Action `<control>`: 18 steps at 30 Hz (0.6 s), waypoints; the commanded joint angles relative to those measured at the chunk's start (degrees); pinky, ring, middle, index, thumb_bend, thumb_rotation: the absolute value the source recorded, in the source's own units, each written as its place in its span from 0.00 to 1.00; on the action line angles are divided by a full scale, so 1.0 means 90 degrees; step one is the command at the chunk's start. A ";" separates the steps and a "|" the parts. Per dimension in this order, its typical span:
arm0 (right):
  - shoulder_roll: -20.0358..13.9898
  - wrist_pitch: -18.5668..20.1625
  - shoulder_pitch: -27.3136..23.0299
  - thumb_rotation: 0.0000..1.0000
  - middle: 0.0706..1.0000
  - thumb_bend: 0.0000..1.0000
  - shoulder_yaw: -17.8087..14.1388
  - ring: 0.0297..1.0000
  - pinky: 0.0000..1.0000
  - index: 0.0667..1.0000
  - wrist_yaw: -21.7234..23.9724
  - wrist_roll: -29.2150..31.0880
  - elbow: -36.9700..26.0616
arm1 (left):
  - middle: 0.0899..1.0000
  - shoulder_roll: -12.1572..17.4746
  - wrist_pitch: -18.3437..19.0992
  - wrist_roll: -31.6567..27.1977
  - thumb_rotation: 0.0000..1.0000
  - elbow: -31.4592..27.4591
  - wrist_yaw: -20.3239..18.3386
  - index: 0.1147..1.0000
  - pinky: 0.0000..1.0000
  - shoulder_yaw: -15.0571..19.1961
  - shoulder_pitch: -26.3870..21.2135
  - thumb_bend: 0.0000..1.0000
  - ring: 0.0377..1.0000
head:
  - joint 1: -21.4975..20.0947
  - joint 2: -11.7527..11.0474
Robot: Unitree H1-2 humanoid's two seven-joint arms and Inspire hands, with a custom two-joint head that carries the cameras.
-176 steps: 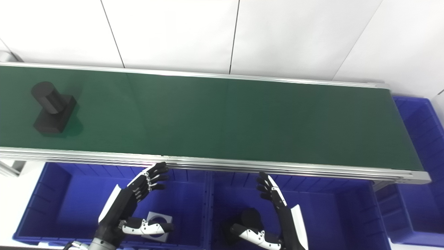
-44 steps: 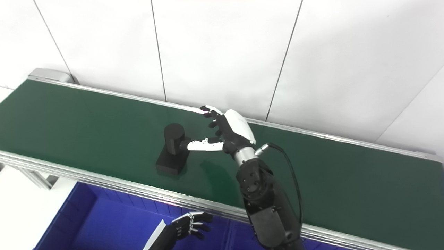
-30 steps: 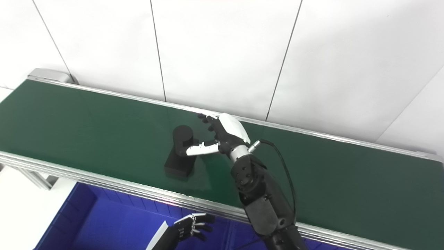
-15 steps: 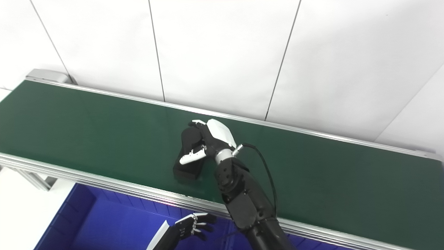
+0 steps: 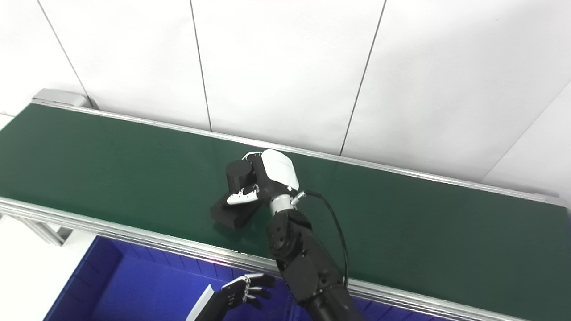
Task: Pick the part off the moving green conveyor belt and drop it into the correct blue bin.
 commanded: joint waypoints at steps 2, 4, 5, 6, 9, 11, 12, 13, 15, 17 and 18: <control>0.0004 -0.0417 -0.0048 0.00 0.44 0.50 -0.0145 0.37 0.36 0.54 -0.0372 0.0016 -0.0645 | 0.75 -0.0015 -0.0283 -0.0171 0.13 -0.0179 0.0000 0.73 0.61 0.0028 0.0030 0.97 0.70 | -0.0060 0.0022; -0.0036 -0.0410 0.0087 0.00 0.43 0.50 -0.0199 0.36 0.34 0.54 -0.0461 -0.0021 -0.0966 | 0.76 -0.0012 -0.0282 -0.0216 0.13 -0.0181 -0.0022 0.73 0.61 0.0039 0.0026 0.96 0.70 | -0.0090 0.0032; -0.0058 -0.0390 0.0147 0.00 0.43 0.50 -0.0214 0.36 0.33 0.54 -0.0482 -0.0041 -0.1117 | 0.76 -0.0015 -0.0281 -0.0229 0.13 -0.0185 -0.0029 0.73 0.61 0.0048 0.0027 0.96 0.70 | -0.0094 0.0035; -0.0096 -0.0331 0.0240 0.00 0.43 0.50 -0.0235 0.36 0.33 0.54 -0.0491 -0.0072 -0.1363 | 0.76 -0.0015 -0.0282 -0.0229 0.13 -0.0185 -0.0023 0.73 0.61 0.0052 0.0023 0.96 0.70 | -0.0128 0.0051; -0.0188 -0.0124 0.0496 0.00 0.44 0.50 -0.0350 0.36 0.33 0.54 -0.0411 -0.0078 -0.2041 | 0.76 -0.0011 -0.0285 -0.0228 0.13 -0.0193 -0.0013 0.74 0.61 0.0057 0.0016 0.95 0.69 | -0.0190 0.0100; -0.0265 0.0051 0.0704 0.00 0.47 0.50 -0.0472 0.38 0.34 0.49 -0.0222 -0.0025 -0.2561 | 0.76 -0.0014 -0.0282 -0.0232 0.13 -0.0215 -0.0028 0.74 0.60 0.0069 0.0021 0.94 0.69 | -0.0235 0.0175; -0.0318 0.0121 0.0834 0.00 0.48 0.51 -0.0542 0.39 0.36 0.48 -0.0112 0.0017 -0.2855 | 0.76 -0.0014 -0.0272 -0.0226 0.13 -0.0231 -0.0042 0.73 0.59 0.0079 0.0025 0.94 0.68 | -0.0235 0.0175; -0.0362 0.0177 0.0949 0.00 0.49 0.51 -0.0607 0.40 0.38 0.46 -0.0007 0.0066 -0.3113 | 0.76 -0.0013 -0.0260 -0.0230 0.13 -0.0260 -0.0061 0.73 0.57 0.0088 0.0033 0.94 0.67 | -0.0285 0.0270; -0.0484 0.0281 0.1205 0.00 0.50 0.51 -0.0725 0.40 0.39 0.46 0.0216 0.0128 -0.3626 | 0.76 -0.0020 -0.0221 -0.0229 0.12 -0.0322 -0.0090 0.73 0.57 0.0109 0.0054 0.94 0.67 | -0.0331 0.0357; -0.0640 0.0418 0.1497 0.00 0.46 0.50 -0.0851 0.37 0.34 0.52 0.0446 0.0186 -0.4187 | 0.75 -0.0023 -0.0156 -0.0220 0.12 -0.0413 -0.0126 0.74 0.58 0.0129 0.0074 0.93 0.67 | -0.0416 0.0539; -0.0730 0.0468 0.1668 0.00 0.48 0.51 -0.0929 0.39 0.34 0.48 0.0540 0.0232 -0.4487 | 0.76 -0.0021 -0.0119 -0.0213 0.12 -0.0467 -0.0147 0.75 0.60 0.0137 0.0084 0.92 0.68 | -0.0463 0.0604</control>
